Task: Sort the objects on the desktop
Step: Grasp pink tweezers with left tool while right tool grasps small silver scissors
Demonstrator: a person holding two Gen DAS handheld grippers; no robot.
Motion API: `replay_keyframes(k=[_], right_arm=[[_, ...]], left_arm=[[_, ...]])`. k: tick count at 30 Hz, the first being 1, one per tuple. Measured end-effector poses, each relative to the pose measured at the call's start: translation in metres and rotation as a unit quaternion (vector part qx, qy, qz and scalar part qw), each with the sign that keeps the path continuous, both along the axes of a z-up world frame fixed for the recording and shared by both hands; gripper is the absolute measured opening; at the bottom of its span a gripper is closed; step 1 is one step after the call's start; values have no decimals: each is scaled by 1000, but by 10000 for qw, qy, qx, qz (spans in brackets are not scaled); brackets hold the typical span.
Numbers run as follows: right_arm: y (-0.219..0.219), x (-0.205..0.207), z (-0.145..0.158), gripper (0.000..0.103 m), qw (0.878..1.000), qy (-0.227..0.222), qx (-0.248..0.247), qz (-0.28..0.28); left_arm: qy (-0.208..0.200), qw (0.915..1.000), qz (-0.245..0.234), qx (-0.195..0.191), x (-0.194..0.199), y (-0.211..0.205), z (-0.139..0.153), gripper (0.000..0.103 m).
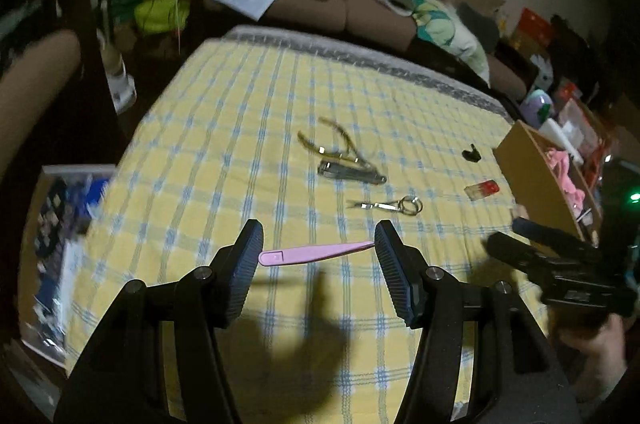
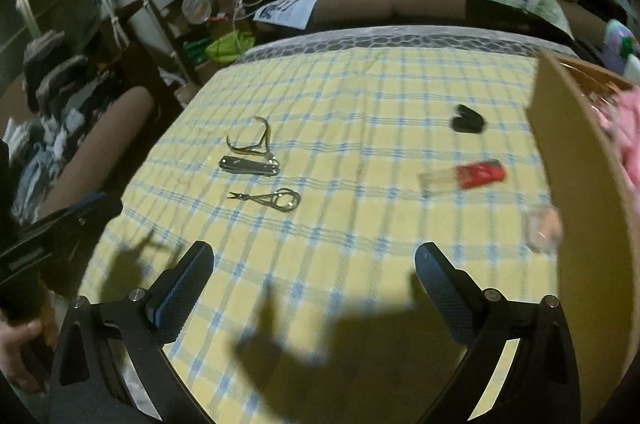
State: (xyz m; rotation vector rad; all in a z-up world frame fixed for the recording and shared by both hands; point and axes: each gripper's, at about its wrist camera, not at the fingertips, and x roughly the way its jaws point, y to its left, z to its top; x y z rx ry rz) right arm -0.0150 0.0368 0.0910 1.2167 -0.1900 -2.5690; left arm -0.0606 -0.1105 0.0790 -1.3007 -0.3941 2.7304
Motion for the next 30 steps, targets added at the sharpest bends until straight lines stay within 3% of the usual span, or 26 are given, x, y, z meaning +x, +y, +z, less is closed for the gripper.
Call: replay_keyframes(k=[6,9,14,17,20,21,30], right_arm=[[-34,-35,-20,101,9990,4,252,363],[-54,-47,-26,93,9960,71,544,699],[-71,-66,-47,63,9874,-71,999,1222],[-71,-65,-52,57,9839,55,1151,1368],[-71,-64,-50,27,9839,96,1133,1382],[-71,-64,-50,23,9845,77,1088,1377],[-68,-46,-31,23,9882,124,848,1272]], left_arm=[[-44,9997,36,250,-5,-13,-3,55],[-23,9997,44,254,-8,-16,-1,55],[17,9996,29,273,-13,-20,2,55],[41,9993,27,366,-15,-22,4,55],[49,9991,12,409,-16,-21,4,55],[45,9991,9,410,-16,-21,4,55],[31,9990,-45,445,-12,-14,4,55]])
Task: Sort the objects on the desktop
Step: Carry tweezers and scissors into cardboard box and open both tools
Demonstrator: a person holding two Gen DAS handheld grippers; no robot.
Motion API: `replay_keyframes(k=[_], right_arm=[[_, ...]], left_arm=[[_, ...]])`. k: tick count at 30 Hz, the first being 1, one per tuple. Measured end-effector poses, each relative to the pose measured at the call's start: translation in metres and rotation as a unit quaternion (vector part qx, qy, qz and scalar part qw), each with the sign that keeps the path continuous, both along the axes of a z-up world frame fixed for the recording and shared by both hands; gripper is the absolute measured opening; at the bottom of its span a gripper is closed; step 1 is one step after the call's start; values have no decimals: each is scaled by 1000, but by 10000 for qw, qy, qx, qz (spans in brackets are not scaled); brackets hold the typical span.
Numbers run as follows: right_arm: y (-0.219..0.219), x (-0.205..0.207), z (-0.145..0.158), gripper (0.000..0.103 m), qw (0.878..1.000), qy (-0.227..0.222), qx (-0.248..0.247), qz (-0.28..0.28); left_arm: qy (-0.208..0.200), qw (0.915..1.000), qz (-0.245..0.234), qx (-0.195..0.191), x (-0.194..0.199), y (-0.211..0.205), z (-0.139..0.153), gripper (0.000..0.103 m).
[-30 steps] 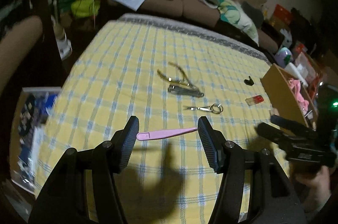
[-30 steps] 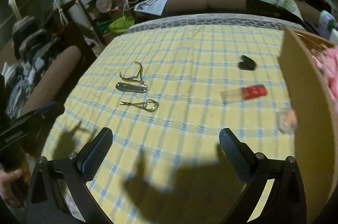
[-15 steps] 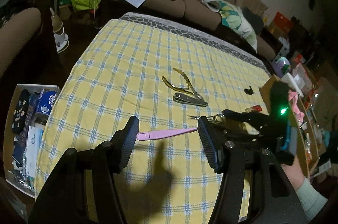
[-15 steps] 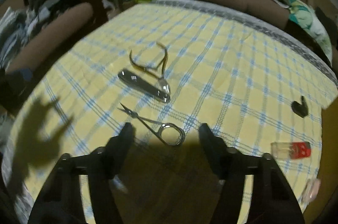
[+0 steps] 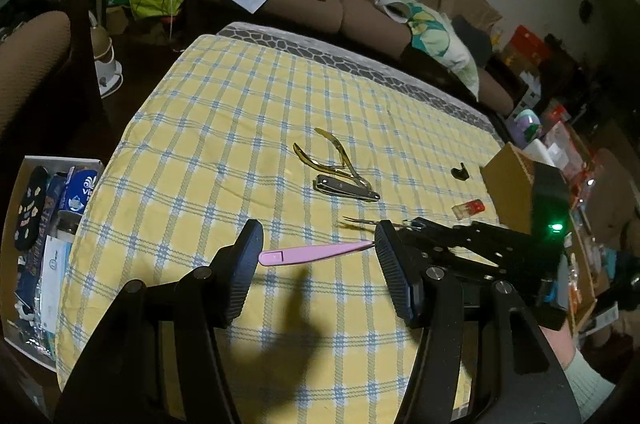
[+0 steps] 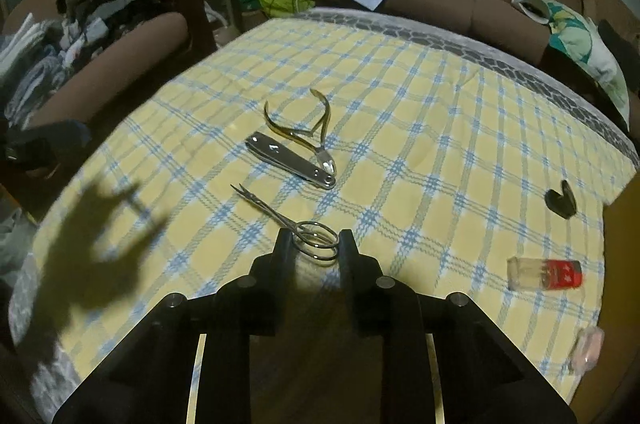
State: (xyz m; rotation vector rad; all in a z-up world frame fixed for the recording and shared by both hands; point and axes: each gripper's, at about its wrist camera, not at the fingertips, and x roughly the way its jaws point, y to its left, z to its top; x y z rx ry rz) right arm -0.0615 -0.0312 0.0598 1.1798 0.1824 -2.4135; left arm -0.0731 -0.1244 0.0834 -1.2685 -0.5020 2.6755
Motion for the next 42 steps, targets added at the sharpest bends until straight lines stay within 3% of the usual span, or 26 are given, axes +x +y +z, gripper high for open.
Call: replay_keyframes(k=[6,11,15,20,27,31,37,39,41,42], right_arm=[[23,22,29,23,9995,100,-215,-216],[65,48,65,23,9972,266,-382,-593],[120,75,95,23,9921,441,-458,-1081],[197,111,117,23,9821,569,-281,-1772],[295,155,112,23,9615,528,-117,-2694],[327,157,98,23,9539,436,-184,-2964],[341,148,85,25,9545,268,-430,-2939],[347,143,81,26,9545,191,-594,-2917],[353,142,79,26,9525,133,-813,-2933],[356,142,79,29,9517,107,-931,-2925]], left_arm=[[22,9999,-84,124,4,9,3,55],[66,9990,-438,110,11,41,12,55],[151,9951,-974,-47,18,95,29,55],[300,9849,-1684,272,22,179,58,55],[447,9631,-2650,170,19,311,75,55],[432,9490,-3113,-228,16,379,62,55],[451,9409,-3286,-692,12,414,38,55],[452,9404,-3274,-805,11,413,34,63],[477,9416,-3223,-853,12,408,33,88],[488,9428,-3202,-786,13,403,35,88]])
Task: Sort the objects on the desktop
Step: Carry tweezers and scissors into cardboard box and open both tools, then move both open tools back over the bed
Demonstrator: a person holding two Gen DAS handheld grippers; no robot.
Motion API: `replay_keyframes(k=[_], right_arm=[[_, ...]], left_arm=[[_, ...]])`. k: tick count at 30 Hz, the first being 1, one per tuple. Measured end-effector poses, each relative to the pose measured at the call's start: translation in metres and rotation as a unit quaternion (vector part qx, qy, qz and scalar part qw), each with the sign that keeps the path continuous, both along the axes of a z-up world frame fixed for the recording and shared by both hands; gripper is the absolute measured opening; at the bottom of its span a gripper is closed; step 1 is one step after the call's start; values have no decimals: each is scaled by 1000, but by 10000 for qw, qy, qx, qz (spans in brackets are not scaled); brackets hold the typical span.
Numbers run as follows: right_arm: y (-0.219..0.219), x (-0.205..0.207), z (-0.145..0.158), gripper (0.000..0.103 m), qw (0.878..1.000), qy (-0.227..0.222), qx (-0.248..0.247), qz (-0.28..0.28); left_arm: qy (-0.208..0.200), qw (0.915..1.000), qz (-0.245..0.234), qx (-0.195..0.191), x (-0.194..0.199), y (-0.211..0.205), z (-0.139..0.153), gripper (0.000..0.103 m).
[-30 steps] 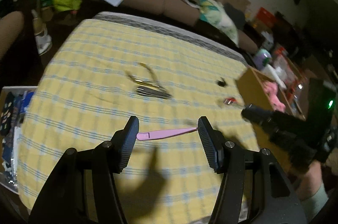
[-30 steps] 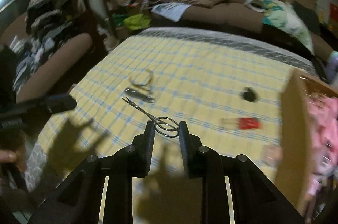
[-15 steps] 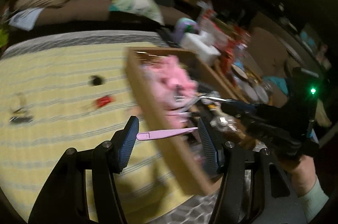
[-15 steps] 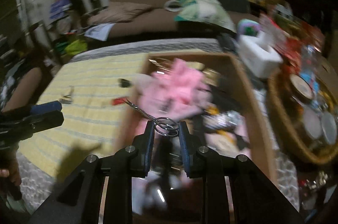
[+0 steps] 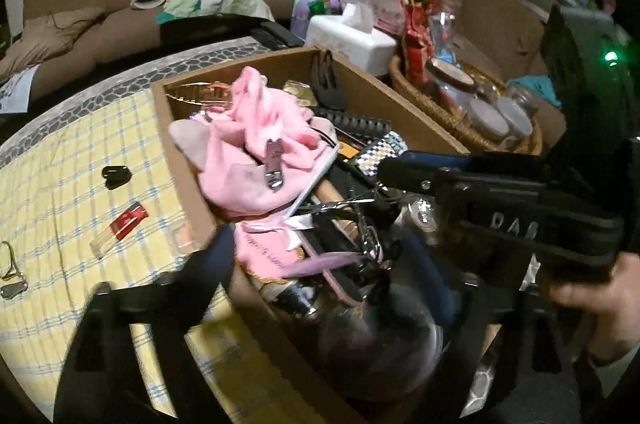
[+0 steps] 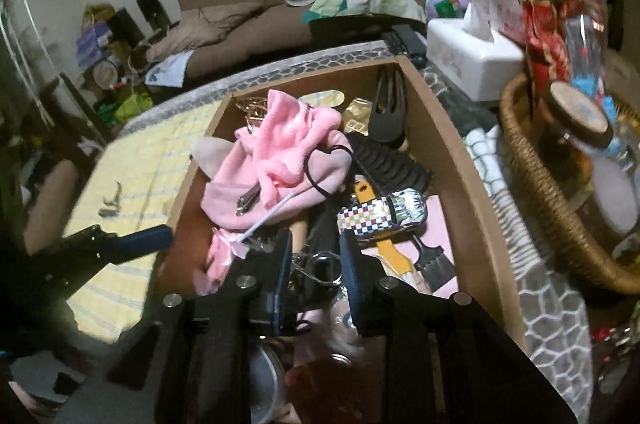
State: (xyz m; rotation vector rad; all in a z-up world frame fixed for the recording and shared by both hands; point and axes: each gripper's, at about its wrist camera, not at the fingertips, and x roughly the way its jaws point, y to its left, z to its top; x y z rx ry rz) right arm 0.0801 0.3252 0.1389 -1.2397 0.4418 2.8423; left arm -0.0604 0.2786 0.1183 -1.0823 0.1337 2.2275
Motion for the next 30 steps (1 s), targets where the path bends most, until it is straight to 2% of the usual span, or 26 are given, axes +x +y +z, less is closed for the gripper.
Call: replay_keyframes(k=[2,7,10,13,16,20,27,30], right_arm=[[4,3,2,38,10000,25,-73,-43],[9,19,15,45,9997,186,-107,-146],[6,25,27,54,9995,274,-51,-153],[-4,31,42,69,9992,379,-58,-116],[-20,33,58,89,9983,578,-97,-75],[-53,26,75,92,9960,871,-201,15],[-94,-3,73,93,9916,1118,-639,71],[-96,-15,64,93,9925,1056,-609,85]], left_arm=[[-108,9996,107,245,-1,-15,6,88],[-179,9934,692,894,-11,-71,31,93],[-67,9903,990,976,-17,-104,44,100],[46,9870,1287,957,-25,-139,52,102],[49,9822,1668,860,-35,-170,48,103],[-79,9789,1928,673,-50,-189,25,102],[5,9909,1320,-250,-77,-161,-35,102],[53,9925,1092,-547,-93,-147,-56,96]])
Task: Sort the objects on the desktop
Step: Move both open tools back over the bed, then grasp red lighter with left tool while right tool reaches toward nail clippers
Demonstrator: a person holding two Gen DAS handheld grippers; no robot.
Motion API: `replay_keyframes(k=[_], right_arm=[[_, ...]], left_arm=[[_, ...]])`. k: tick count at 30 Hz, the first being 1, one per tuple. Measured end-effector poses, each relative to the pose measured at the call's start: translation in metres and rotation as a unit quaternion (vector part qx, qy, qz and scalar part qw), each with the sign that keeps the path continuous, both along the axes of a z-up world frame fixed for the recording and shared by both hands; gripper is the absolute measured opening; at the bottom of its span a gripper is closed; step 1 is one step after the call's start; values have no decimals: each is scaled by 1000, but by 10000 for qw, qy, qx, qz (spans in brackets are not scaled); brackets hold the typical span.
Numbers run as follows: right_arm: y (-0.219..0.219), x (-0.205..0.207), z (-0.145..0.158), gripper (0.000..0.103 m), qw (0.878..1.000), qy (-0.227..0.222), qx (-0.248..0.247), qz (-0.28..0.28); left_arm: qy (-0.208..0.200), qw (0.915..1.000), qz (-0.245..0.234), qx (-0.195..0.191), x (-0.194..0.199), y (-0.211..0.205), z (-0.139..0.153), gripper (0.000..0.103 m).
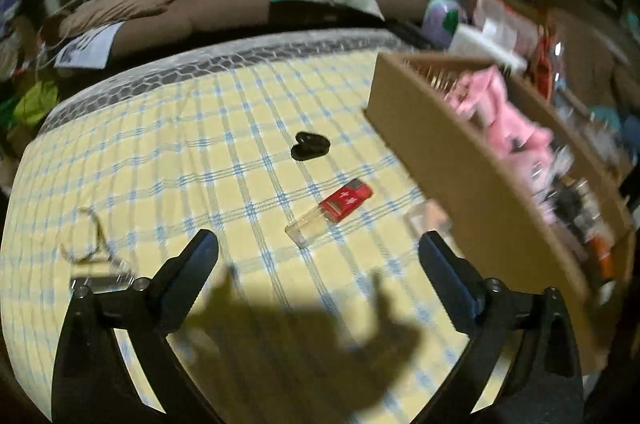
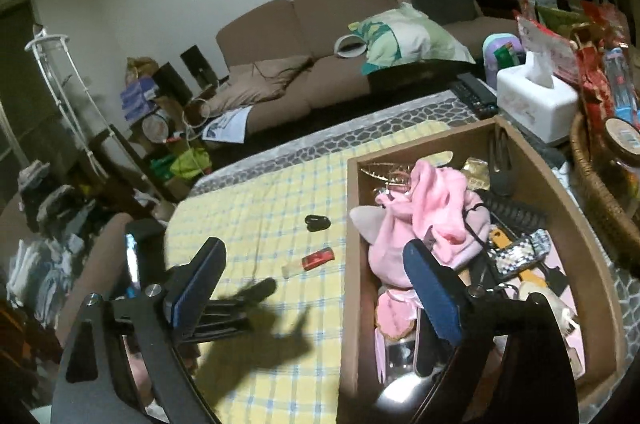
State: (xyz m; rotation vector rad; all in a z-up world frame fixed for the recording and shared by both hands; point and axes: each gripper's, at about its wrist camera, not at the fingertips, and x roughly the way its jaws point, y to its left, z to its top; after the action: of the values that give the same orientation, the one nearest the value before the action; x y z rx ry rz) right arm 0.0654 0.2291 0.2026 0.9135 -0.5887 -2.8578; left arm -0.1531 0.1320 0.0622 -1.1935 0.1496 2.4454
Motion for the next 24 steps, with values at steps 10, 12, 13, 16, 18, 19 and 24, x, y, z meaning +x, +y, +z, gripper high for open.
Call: replay_keyframes(k=[10,12,13,16,18,19,24], right_arm=[[21,-18,-29,93,9994,-342,-24,-45],[23,-21,-34,93,9992,-388,-88,-33],[24,-22,-36,93,9990,-427,-112,-19],[22,-23,-40,93,9988,-493,-66,6],[21,-22,-39,93,9988,-487,-60,23],[21,-21,-38,93,9989,-472,-59,17],[15,-19,-29,93,9994,-344,-4,76]], left_arm=[[-48,9971,-603,-473,-41,30,-50,76],[-106,9972,-601,-439,-43,31,-55,71],[-128,9973,-603,-407,-44,32,-56,69],[-105,9978,-551,-363,-44,30,-56,59],[-128,9981,-496,-340,-45,28,-53,37],[-155,9983,-460,-320,-46,26,-51,21],[-344,9991,-237,-122,-40,9,-44,21]])
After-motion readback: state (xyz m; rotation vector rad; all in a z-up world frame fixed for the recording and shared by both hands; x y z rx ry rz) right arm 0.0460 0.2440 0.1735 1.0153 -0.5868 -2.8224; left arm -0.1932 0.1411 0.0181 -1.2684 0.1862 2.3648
